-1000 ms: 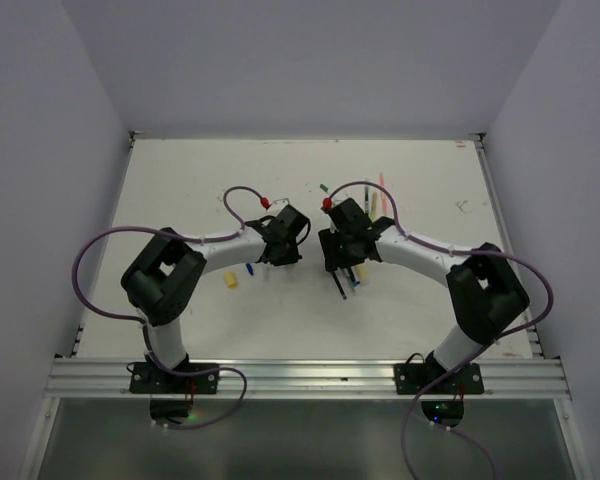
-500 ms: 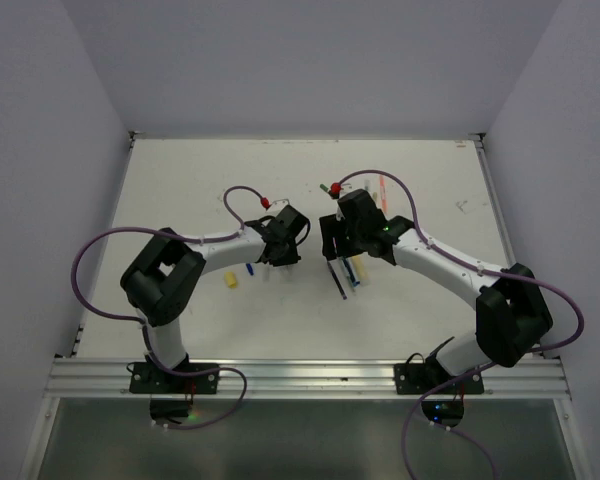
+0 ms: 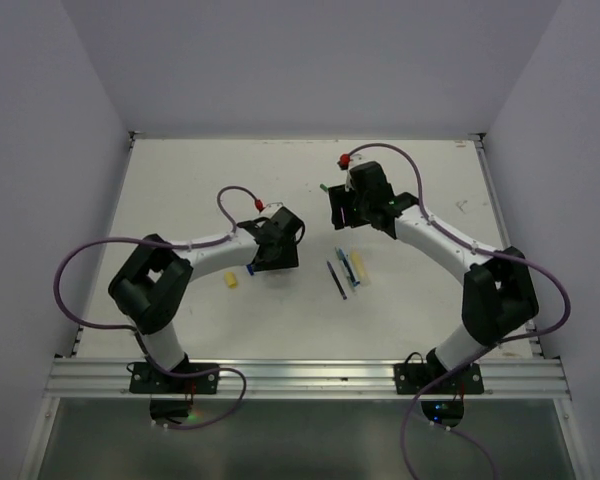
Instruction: Open the pen caps
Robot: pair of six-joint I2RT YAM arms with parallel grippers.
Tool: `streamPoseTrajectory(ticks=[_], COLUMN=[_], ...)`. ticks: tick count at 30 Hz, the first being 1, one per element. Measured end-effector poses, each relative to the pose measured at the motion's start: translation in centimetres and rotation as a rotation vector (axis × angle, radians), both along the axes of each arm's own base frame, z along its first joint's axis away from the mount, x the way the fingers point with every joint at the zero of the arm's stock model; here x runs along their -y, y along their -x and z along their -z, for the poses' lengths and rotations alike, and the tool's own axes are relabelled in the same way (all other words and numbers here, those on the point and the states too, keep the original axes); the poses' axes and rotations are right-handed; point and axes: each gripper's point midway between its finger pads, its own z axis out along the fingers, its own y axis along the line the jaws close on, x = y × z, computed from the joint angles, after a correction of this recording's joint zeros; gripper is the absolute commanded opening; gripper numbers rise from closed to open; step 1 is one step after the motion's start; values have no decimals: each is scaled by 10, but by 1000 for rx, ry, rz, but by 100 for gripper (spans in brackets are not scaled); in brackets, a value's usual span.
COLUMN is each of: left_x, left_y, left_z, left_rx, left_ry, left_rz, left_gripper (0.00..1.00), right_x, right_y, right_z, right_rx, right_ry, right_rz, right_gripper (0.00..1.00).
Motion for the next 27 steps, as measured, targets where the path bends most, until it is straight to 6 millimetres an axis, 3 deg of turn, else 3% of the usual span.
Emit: streamPoseTrajectory(ticks=[3, 8, 13, 16, 23, 27], left_x=[-2, -2, -13, -26, -48, -55], left_y=[-1, -9, -10, -4, 18, 25], left_z=[-19, -81, -126, -132, -123, -129], left_rx=[36, 187, 326, 379, 450, 508], left_ry=[16, 105, 146, 149, 175, 205], left_rz=[4, 11, 8, 13, 38, 48], left_gripper=[82, 92, 93, 94, 94, 93], right_x=[3, 3, -2, -6, -15, -12], right_y=[-25, -67, -101, -117, -154, -153], right_z=[9, 36, 58, 70, 89, 109], right_rx=[-1, -28, -36, -36, -42, -96], right_ry=[18, 53, 93, 114, 143, 163], right_rz=[-17, -62, -119, -148, -194, -206], right_gripper=[59, 55, 53, 51, 49, 46])
